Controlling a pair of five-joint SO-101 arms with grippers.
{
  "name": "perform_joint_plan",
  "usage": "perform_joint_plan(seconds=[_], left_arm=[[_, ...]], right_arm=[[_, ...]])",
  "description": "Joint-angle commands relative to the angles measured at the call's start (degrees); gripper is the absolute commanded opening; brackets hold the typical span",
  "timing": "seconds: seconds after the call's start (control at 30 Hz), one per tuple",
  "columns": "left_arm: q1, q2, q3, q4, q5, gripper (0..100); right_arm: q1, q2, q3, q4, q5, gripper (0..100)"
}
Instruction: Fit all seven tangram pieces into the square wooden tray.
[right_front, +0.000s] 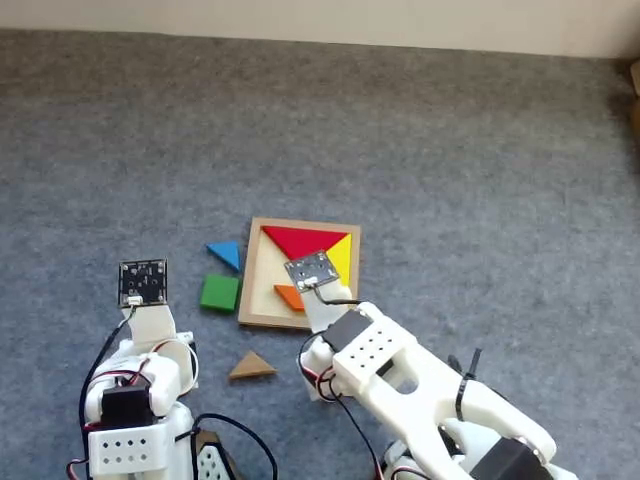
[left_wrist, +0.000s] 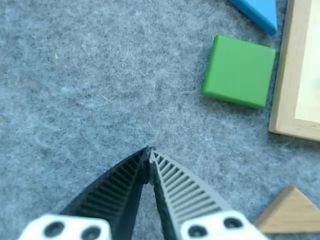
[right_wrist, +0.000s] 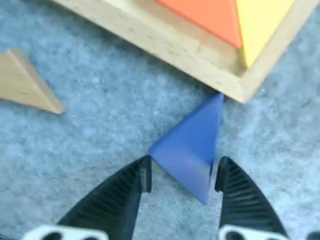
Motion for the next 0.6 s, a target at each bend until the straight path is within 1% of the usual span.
perform_joint_plan(seconds=[0.0,0.1,0.2,0.33,0.5,0.57], left_arm=[[-0.92,-2.07,1.19,0.26,-0.62,1],[-0.92,-2.07,1.19,0.26,-0.62,1],[-0.92,-2.07,1.19,0.26,-0.62,1],[-0.92,-2.07,1.19,0.26,-0.62,1],[-0.92,-2.07,1.19,0.26,-0.62,1],[-0.92,-2.07,1.19,0.26,-0.62,1]], right_arm=[[-1.45,0.13,-3.38,-1.8,-0.79,23.5],[-1.27,0.13,-3.38,-2.86,-0.88,28.0],[-1.27,0.13,-3.38,-3.12,-0.97,28.2],[-1.01,0.48,-2.86,-5.93,-0.97,28.2],[-0.75,6.9,-3.3,-8.13,-0.97,28.2],[0.4,9.45,-3.38,-8.04,-0.88,28.2]])
